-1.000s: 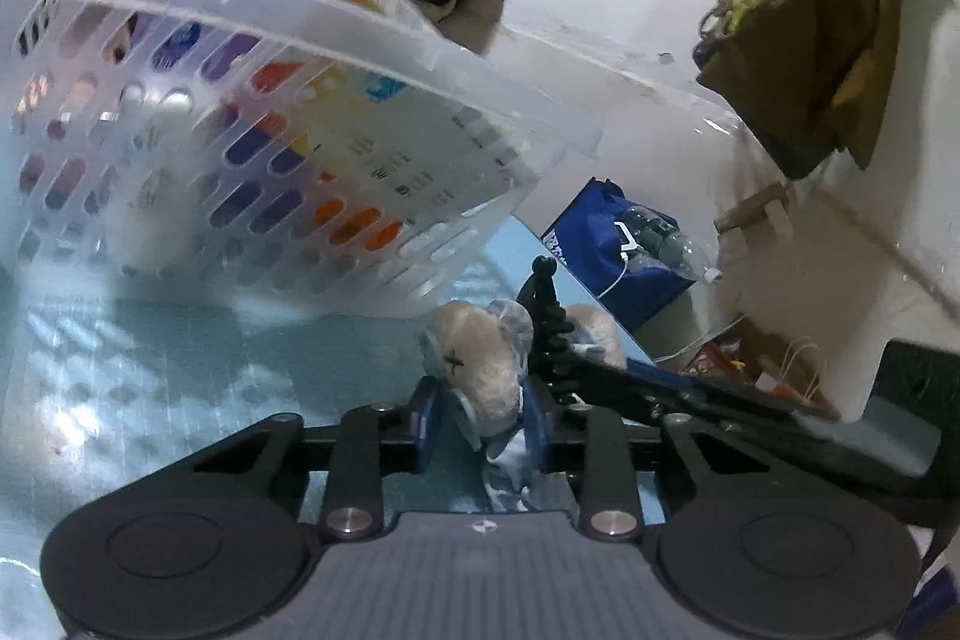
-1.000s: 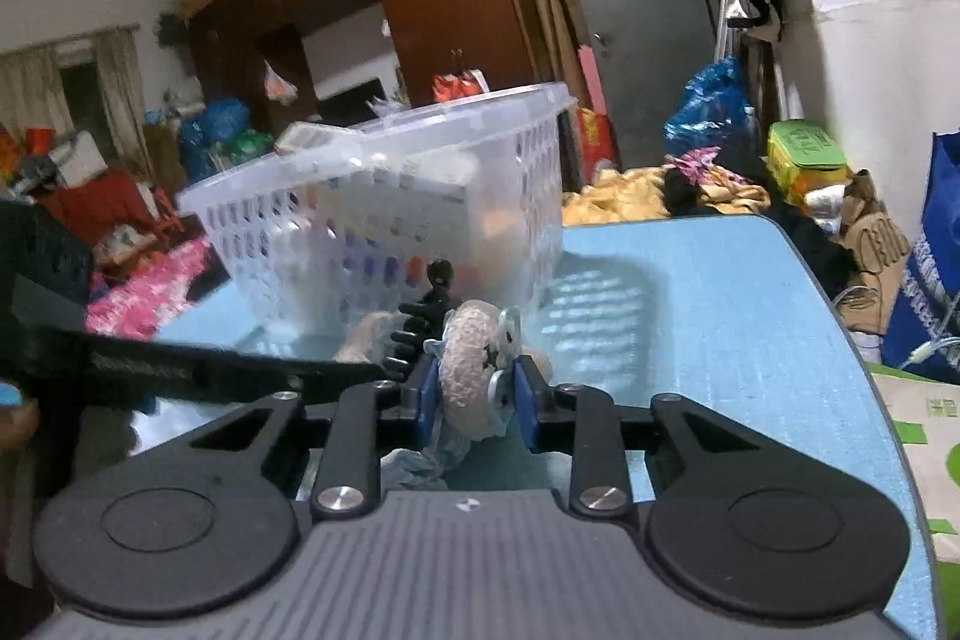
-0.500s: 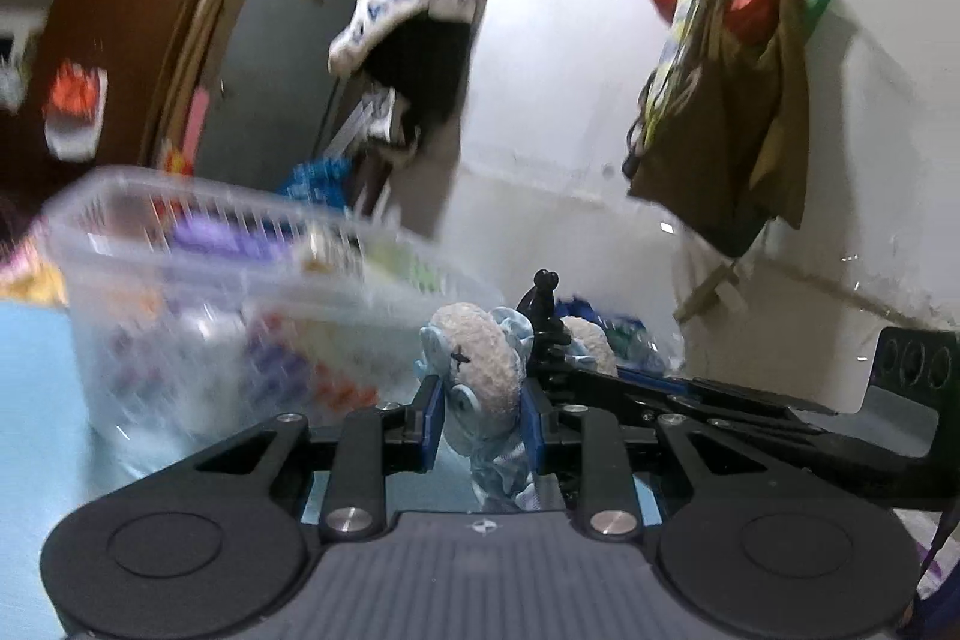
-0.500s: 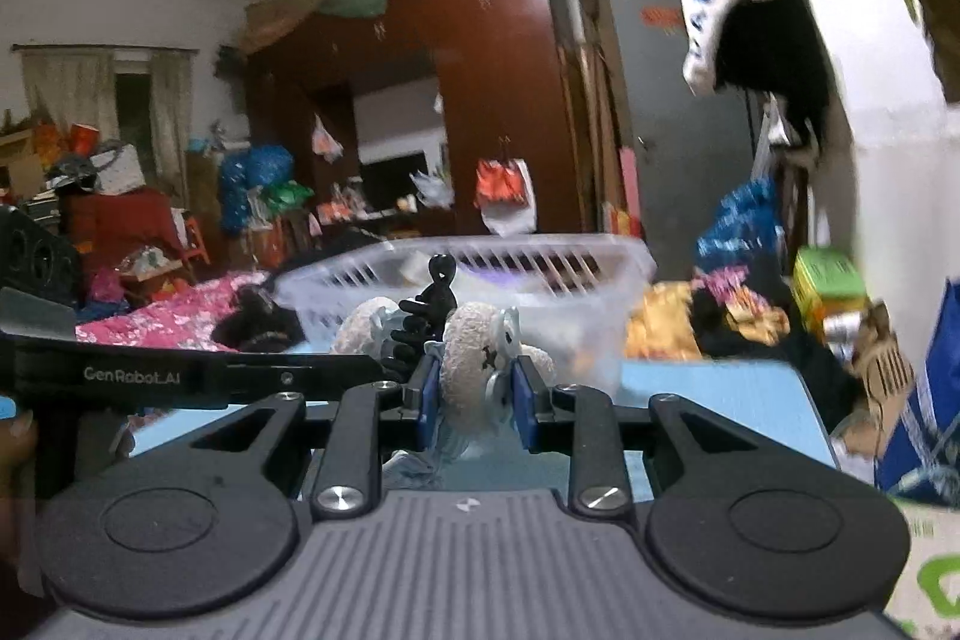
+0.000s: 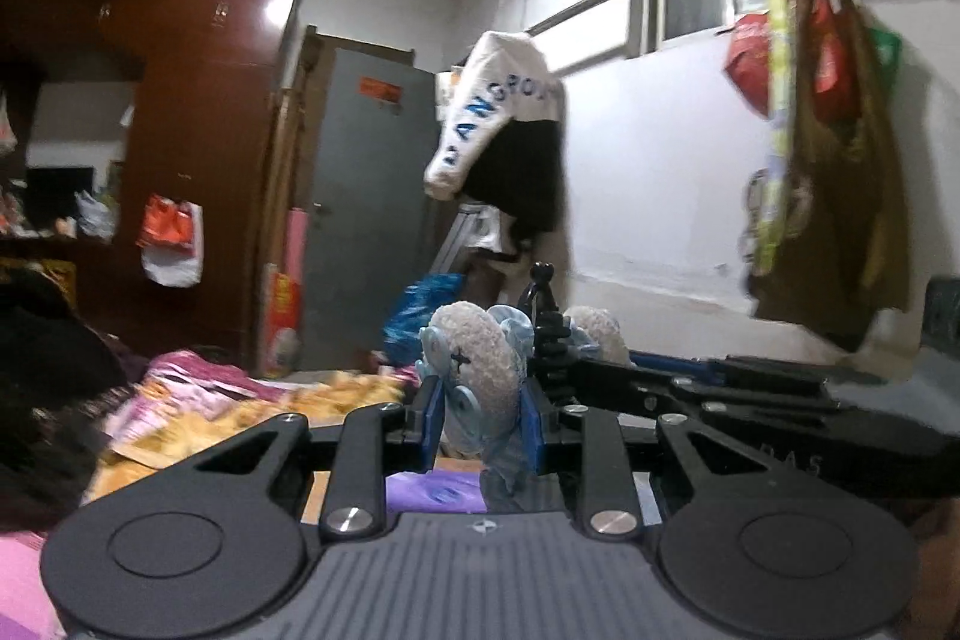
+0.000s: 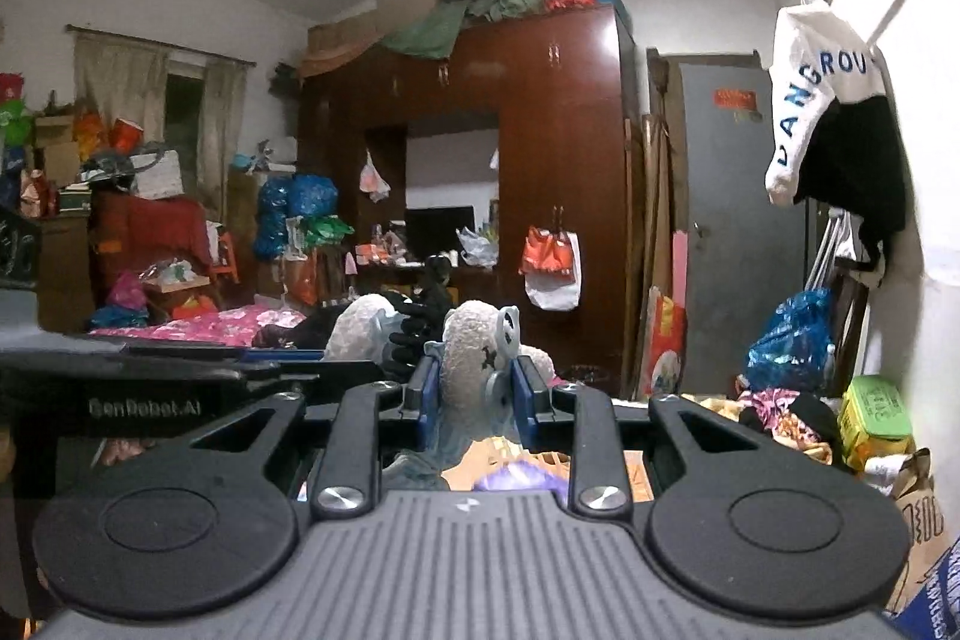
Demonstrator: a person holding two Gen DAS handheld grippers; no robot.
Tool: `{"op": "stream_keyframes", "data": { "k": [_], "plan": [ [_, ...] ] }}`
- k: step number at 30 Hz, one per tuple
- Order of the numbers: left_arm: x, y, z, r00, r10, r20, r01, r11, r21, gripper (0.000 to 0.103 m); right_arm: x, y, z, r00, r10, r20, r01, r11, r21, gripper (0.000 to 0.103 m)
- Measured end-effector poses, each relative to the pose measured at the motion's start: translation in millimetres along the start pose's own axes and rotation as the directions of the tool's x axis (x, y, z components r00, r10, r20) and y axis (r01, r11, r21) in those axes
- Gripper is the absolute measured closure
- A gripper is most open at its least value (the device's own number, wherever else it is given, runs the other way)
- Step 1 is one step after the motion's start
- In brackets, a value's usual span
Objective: Organize objects
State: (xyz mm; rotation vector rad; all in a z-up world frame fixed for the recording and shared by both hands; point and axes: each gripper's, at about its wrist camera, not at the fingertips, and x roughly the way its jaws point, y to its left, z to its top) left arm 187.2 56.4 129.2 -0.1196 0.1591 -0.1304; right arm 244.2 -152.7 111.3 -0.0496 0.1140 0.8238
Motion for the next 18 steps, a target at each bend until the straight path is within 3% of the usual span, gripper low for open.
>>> {"op": "stream_keyframes", "data": {
  "k": [6, 18],
  "plan": [
    [33.5, 28.6, 4.8, 0.999, 0.046, -0.018, -0.046, 0.999, 0.025, 0.073, 41.0, 4.3, -6.1, 0.998, -0.032, -0.063, 0.030, 0.999, -0.026, 0.074],
    [64.6, 50.6, -14.0, 0.993, 0.090, -0.075, -0.087, 0.995, 0.039, 0.073, 59.0, 3.0, -27.7, 0.988, -0.050, -0.149, 0.047, 0.999, -0.023, 0.075]
  ]
}}
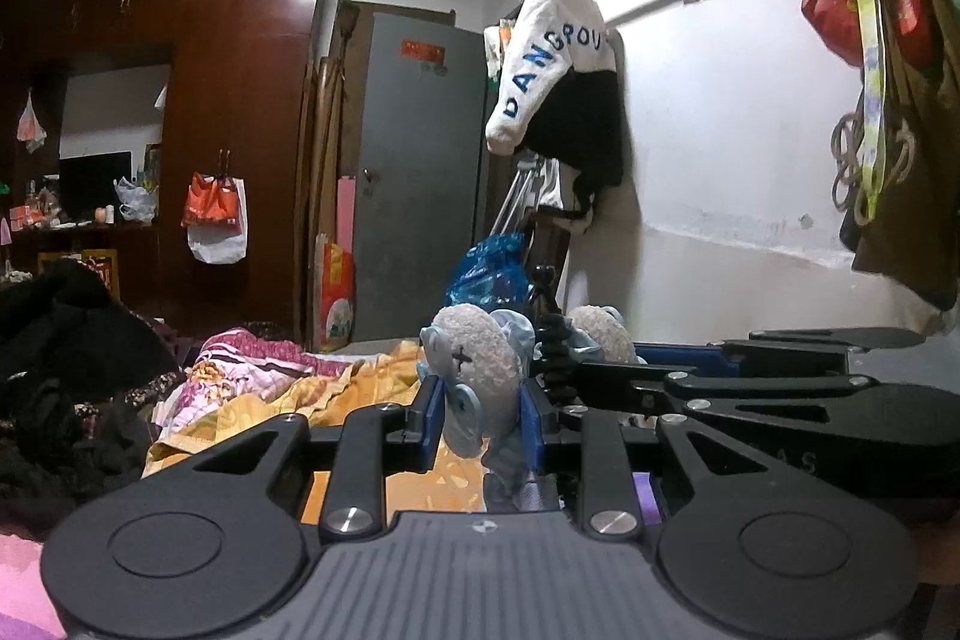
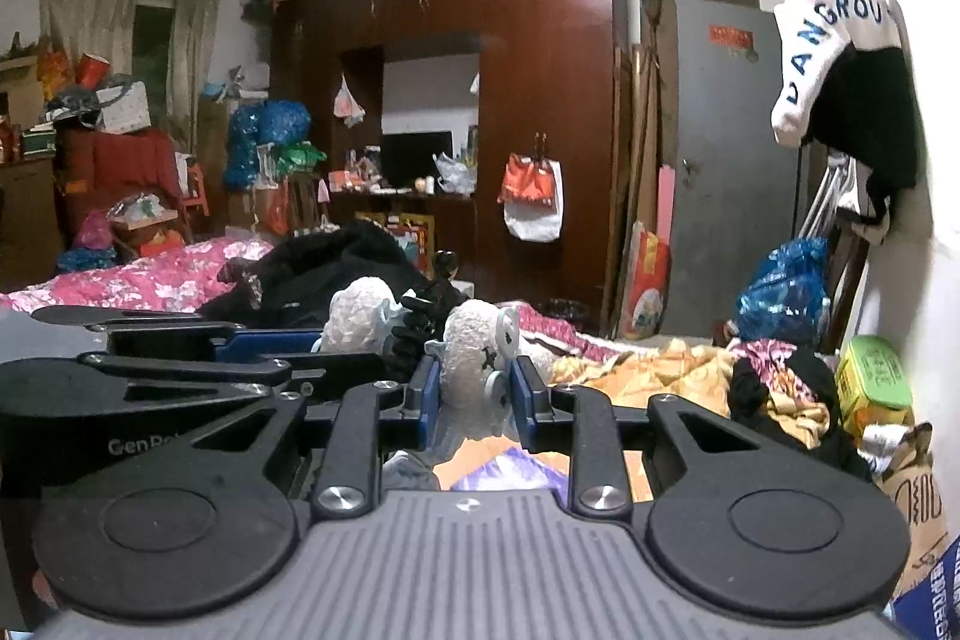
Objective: Organize objects
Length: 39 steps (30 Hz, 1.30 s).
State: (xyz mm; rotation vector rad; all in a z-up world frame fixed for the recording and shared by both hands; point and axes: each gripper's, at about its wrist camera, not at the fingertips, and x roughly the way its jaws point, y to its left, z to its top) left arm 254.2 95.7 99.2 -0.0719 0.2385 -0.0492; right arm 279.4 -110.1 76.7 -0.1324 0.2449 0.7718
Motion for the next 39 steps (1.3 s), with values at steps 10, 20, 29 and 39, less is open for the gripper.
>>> {"op": "stream_keyframes", "data": {
  "k": [10, 20, 29, 39],
  "plan": [
    [6.3, -1.4, -9.2, 0.997, 0.075, -0.019, -0.074, 0.996, 0.042, 0.069, 10.4, 1.2, 5.6, 0.999, -0.020, -0.034, 0.019, 1.000, -0.009, 0.068],
    [-45.2, 7.4, -19.3, 0.997, 0.003, 0.082, -0.004, 1.000, 0.011, 0.018, -35.2, -20.1, -3.4, 0.999, -0.050, -0.004, 0.050, 0.998, 0.039, 0.000],
    [-121.5, -9.0, -124.6, 0.995, -0.095, -0.017, 0.096, 0.992, 0.083, 0.017, -140.4, -41.9, -119.4, 0.999, 0.032, -0.037, -0.027, 0.991, 0.132, 0.000],
    [-121.6, 10.6, -182.8, 0.976, -0.177, -0.126, 0.172, 0.984, -0.051, 0.017, -181.7, -27.1, -175.9, 0.998, 0.037, -0.052, -0.026, 0.981, 0.191, 0.005]
  ]
}}
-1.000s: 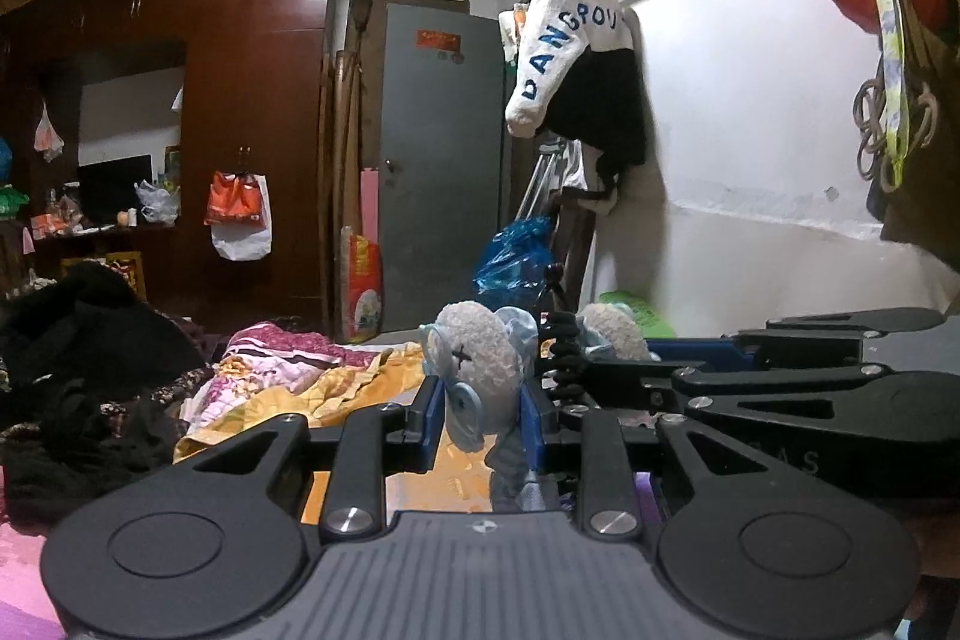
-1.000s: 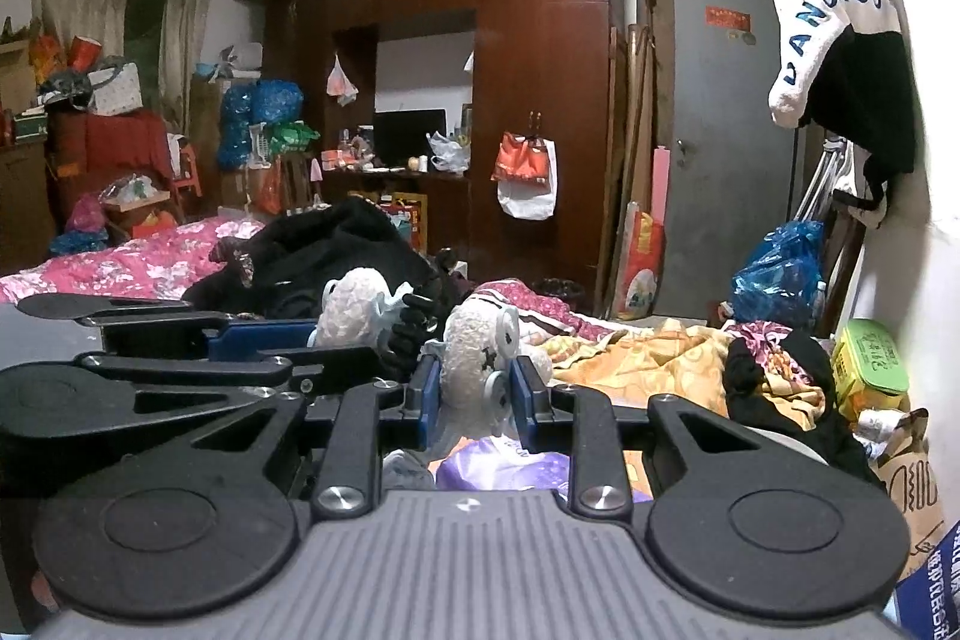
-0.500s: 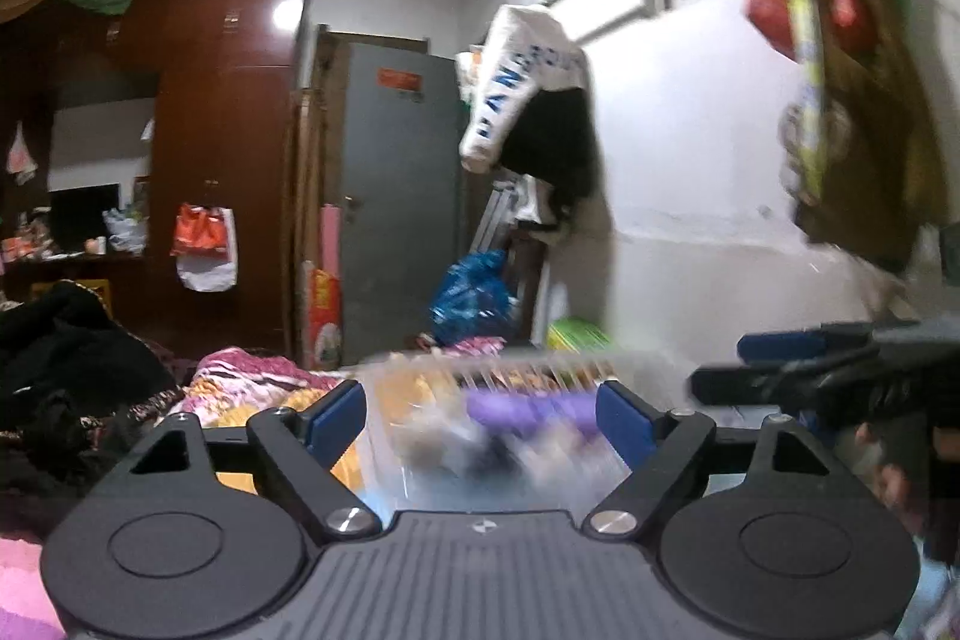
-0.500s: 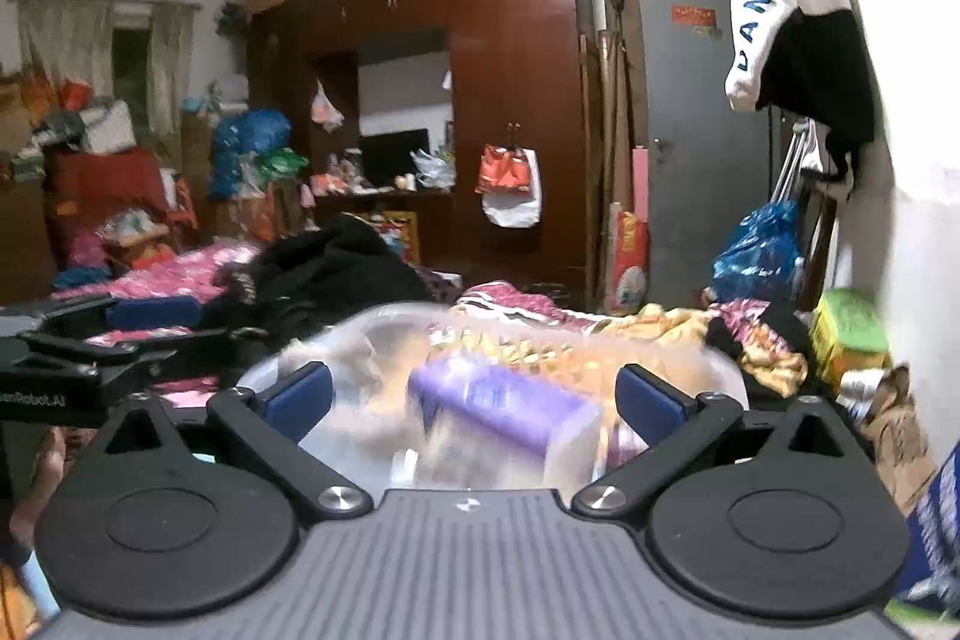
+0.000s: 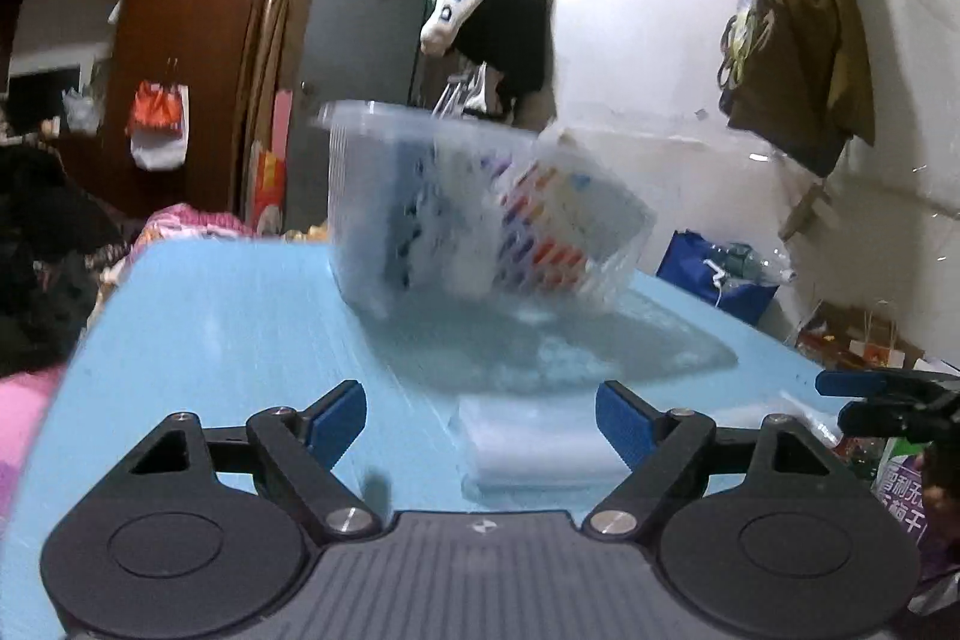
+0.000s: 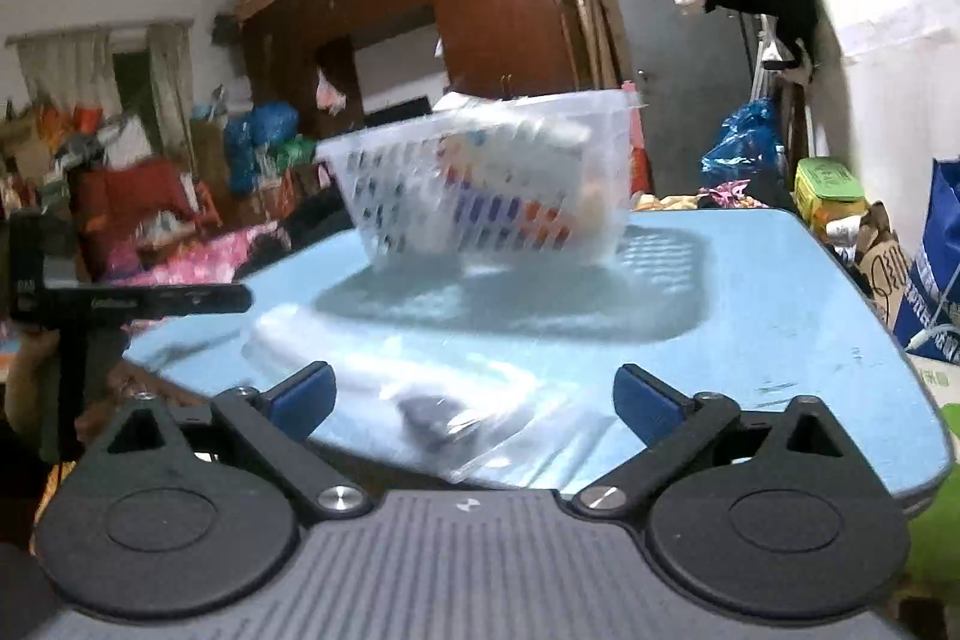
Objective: Organize objects
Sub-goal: 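Grasp the clear plastic-wrapped roll with the right gripper while the left grasps its other end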
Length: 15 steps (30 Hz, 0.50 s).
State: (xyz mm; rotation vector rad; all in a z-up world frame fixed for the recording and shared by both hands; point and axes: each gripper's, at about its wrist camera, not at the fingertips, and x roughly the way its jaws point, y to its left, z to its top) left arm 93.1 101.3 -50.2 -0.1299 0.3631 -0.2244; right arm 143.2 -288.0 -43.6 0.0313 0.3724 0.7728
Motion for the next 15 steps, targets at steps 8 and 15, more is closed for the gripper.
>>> {"op": "stream_keyframes", "data": {
  "k": [8, 15],
  "plan": [
    [4.5, -15.9, -22.8, 1.000, -0.015, -0.008, 0.016, 0.993, 0.114, 0.017, 18.3, 6.0, -14.2, 0.998, -0.059, -0.033, 0.055, 0.993, -0.109, 0.023],
    [5.5, -33.7, -32.4, 0.999, -0.046, 0.002, 0.045, 0.974, 0.222, 0.017, 14.9, 3.4, -26.4, 0.998, -0.053, -0.016, 0.051, 0.991, -0.122, 0.038]
  ]
}}
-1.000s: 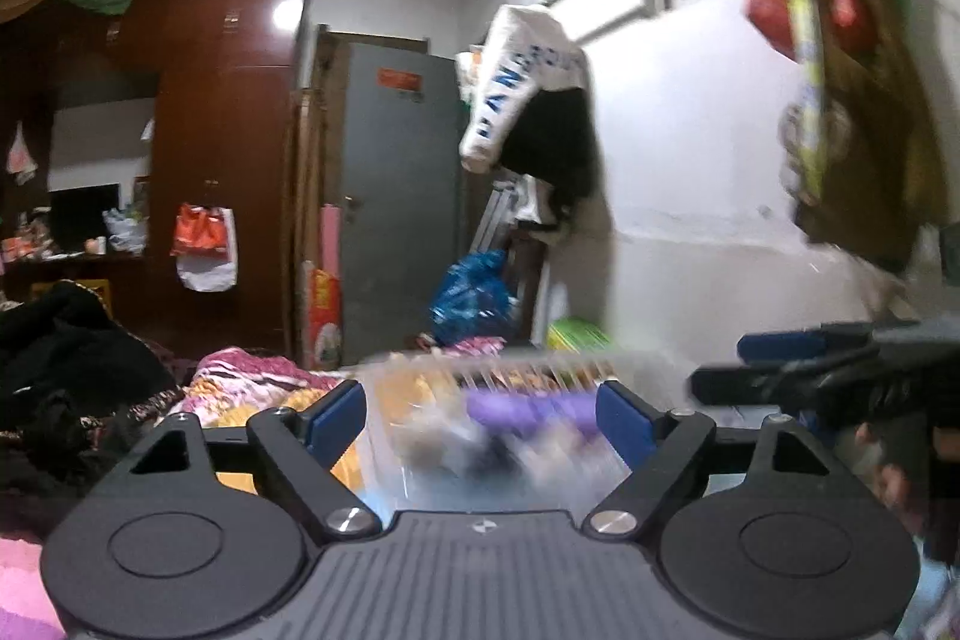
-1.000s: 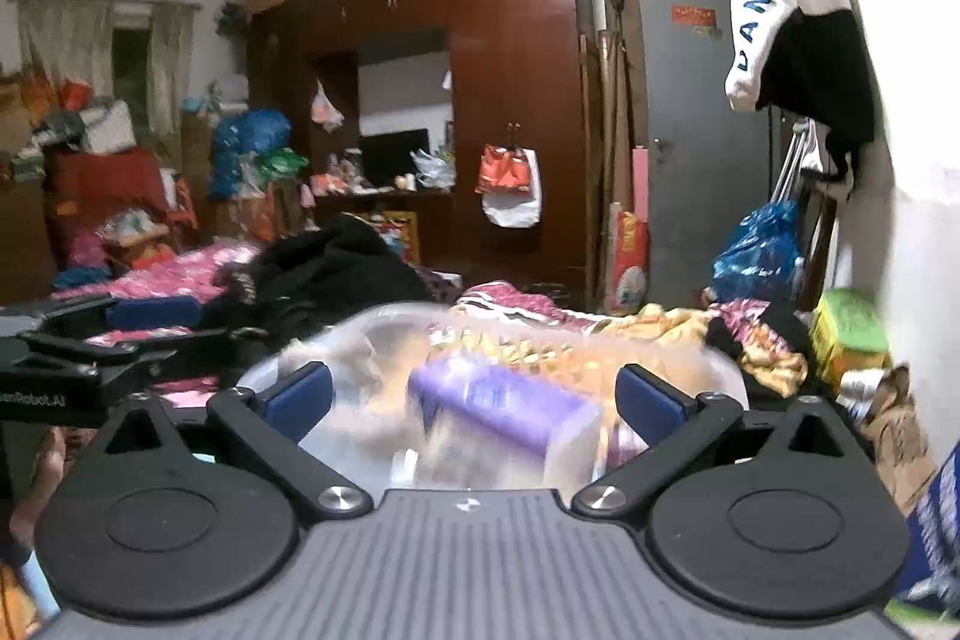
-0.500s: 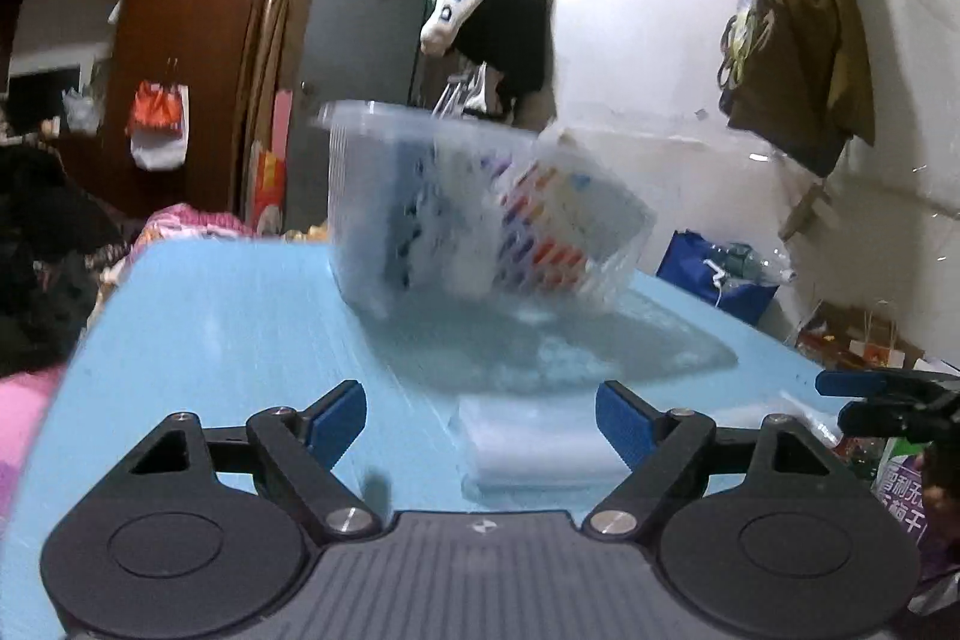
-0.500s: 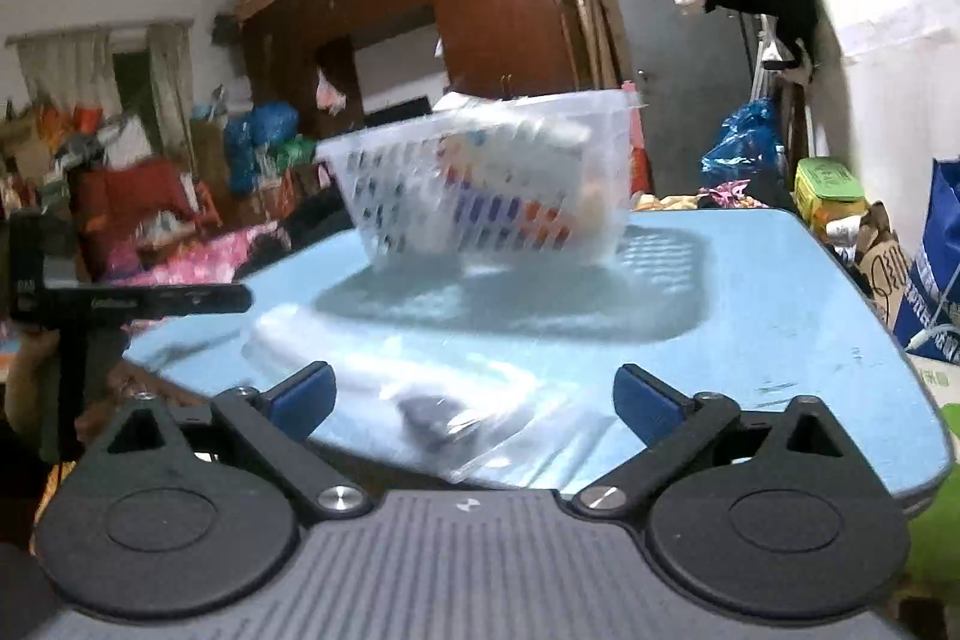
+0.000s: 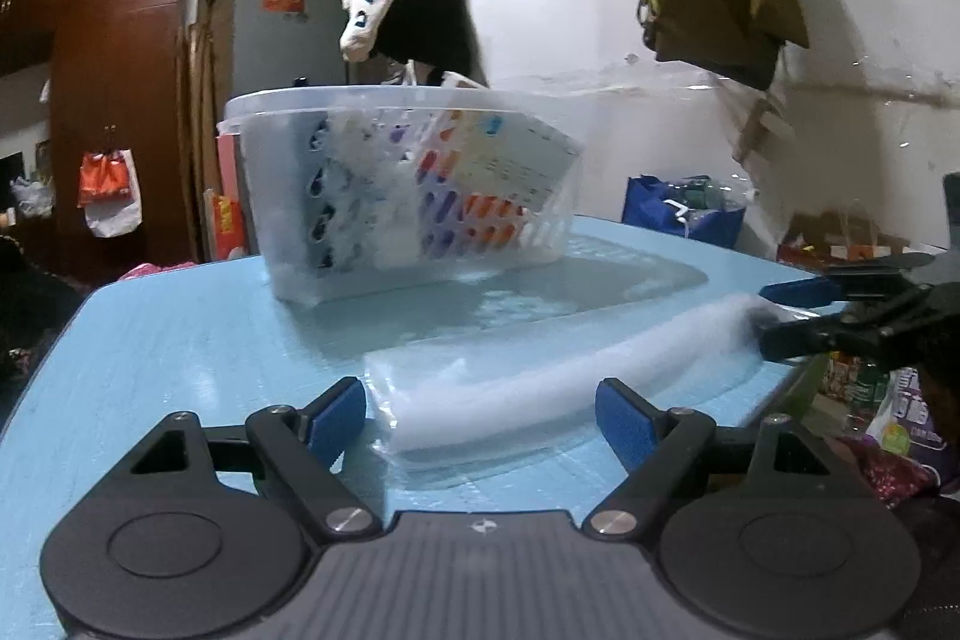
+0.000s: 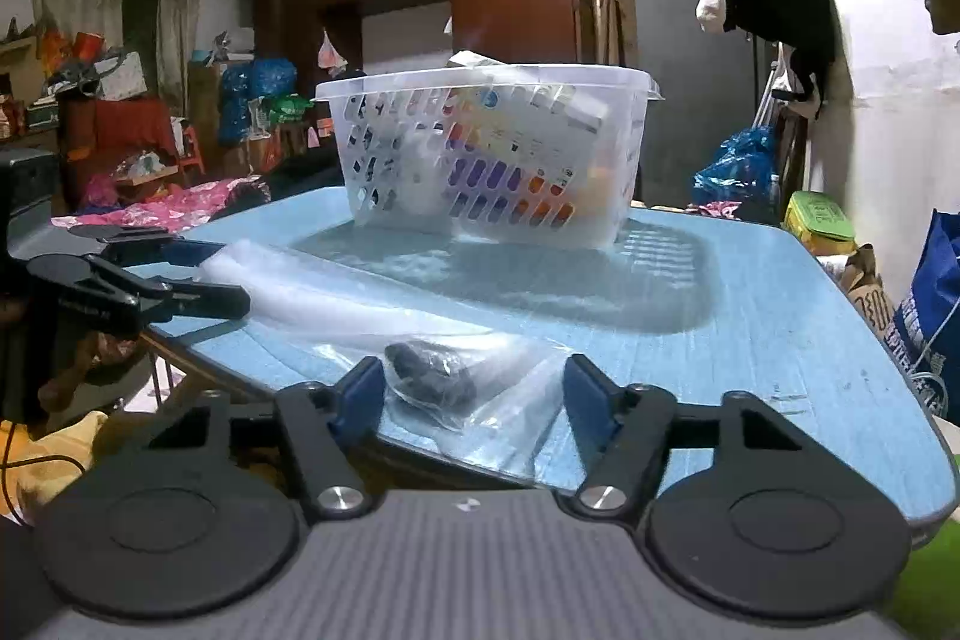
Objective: Organize objects
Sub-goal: 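Grasp the clear plastic-wrapped roll with the right gripper while the left grasps its other end, then lift the wrapped roll with both grippers over the basket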
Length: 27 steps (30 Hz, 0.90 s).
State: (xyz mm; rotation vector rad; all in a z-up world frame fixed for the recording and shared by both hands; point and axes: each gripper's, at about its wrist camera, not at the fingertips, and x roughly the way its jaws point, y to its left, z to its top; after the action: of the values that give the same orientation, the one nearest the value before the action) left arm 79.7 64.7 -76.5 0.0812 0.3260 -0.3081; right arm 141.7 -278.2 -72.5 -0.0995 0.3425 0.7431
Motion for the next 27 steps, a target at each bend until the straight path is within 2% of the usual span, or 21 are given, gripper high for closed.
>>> {"op": "stream_keyframes", "data": {
  "k": [3, 5, 6, 9, 11, 12, 14, 21, 27],
  "plan": [
    [-0.5, -2.7, 1.4, 1.000, -0.007, -0.001, 0.007, 1.000, 0.008, 0.023, -2.5, 1.0, -4.2, 1.000, 0.017, 0.002, -0.017, 1.000, -0.010, 0.052],
    [-1.4, -3.6, 1.9, 1.000, -0.002, 0.001, 0.002, 1.000, 0.010, 0.035, -3.2, 2.2, -4.1, 1.000, 0.024, 0.001, -0.024, 1.000, -0.018, 0.059],
    [-2.2, -3.1, 2.1, 1.000, -0.004, 0.000, 0.004, 1.000, 0.009, 0.037, -3.6, 2.2, -4.0, 1.000, 0.026, 0.002, -0.026, 0.999, -0.021, 0.060],
    [-3.8, -3.5, 3.5, 1.000, -0.006, -0.002, 0.006, 1.000, 0.015, 0.055, -4.4, 0.9, -3.8, 0.999, 0.034, 0.003, -0.034, 0.999, -0.021, 0.072],
    [-4.2, -6.1, 5.1, 1.000, -0.029, -0.009, 0.029, 0.999, 0.023, 0.074, -5.0, 0.1, -4.1, 0.998, 0.056, 0.002, -0.056, 0.998, -0.014, 0.081],
    [-4.1, -9.1, 6.0, 1.000, -0.027, -0.012, 0.027, 0.999, 0.036, 0.077, -4.8, 0.1, -4.0, 0.998, 0.059, 0.002, -0.059, 0.998, -0.011, 0.081],
    [-4.5, -14.8, 6.5, 1.000, -0.010, -0.012, 0.011, 0.998, 0.064, 0.079, -5.5, 1.0, -4.5, 0.998, 0.061, 0.002, -0.061, 0.998, -0.016, 0.084],
    [-10.6, -16.8, 11.0, 1.000, -0.015, 0.010, 0.015, 0.998, 0.058, 0.080, -11.5, 1.6, 0.3, 0.997, 0.072, 0.025, -0.071, 0.997, -0.017, 0.089],
    [-18.7, -22.3, 33.9, 0.998, 0.000, 0.061, -0.005, 0.997, 0.078, 0.080, -19.7, 1.9, 15.9, 0.996, 0.061, 0.069, -0.058, 0.997, -0.042, 0.091]
  ]
}}
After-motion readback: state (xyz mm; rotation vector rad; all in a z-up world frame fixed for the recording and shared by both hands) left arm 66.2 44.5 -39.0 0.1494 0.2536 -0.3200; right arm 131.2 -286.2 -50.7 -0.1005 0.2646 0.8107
